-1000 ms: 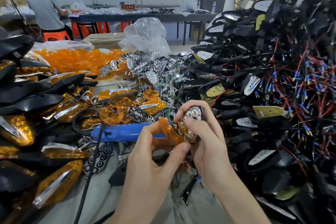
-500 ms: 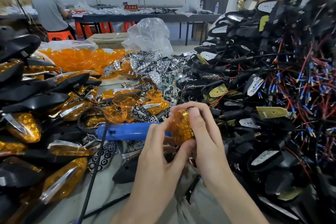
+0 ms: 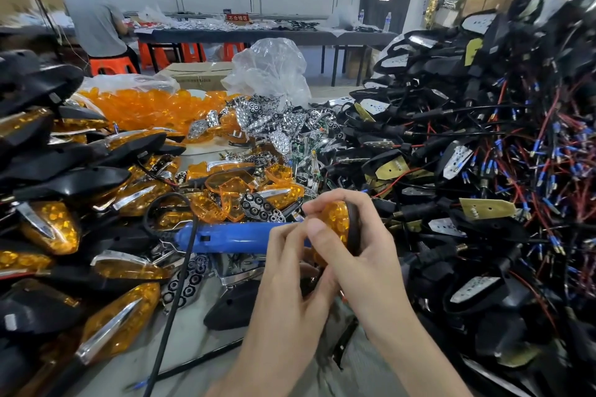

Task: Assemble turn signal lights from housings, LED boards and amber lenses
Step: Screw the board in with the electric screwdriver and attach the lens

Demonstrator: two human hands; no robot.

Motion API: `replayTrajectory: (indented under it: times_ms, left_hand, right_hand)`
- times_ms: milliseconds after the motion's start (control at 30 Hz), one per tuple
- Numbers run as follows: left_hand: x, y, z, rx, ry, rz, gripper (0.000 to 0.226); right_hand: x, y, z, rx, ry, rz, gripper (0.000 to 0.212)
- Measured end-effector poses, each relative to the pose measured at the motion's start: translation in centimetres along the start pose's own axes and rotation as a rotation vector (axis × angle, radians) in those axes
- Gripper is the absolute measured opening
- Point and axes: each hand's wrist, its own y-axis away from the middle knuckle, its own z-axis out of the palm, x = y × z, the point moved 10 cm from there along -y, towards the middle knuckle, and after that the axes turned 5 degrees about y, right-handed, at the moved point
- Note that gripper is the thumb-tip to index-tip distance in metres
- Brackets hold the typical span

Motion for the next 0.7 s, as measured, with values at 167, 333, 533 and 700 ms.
replayTrajectory:
  times_ms: [167, 333, 533, 700]
  left_hand:
    - [0.6, -0.4, 0.5, -0.088, 0.094, -0.013, 0.048]
    - [0.4, -0.4, 1.1, -0.215, 0.411, -0.205, 0.033]
    - [-0.4, 0.0, 2.1, -0.319, 0.579, -0.355, 0.045]
    - [-1.4, -0.1, 1.3, -0.247, 0.571, -0.390, 0.043]
  right_hand:
    - [0.5, -0.3, -0.2, -0.009, -0.063, 0.026, 0.011]
    - [1.6, -0.8, -1.4, 0.077, -0.169, 0.103, 0.023]
    - [2.6, -0.7, -0.5, 0.000, -0.141, 0.127, 0.022]
    - [2.8, -0.5, 0.2, -0.043, -0.175, 0.143, 0.020]
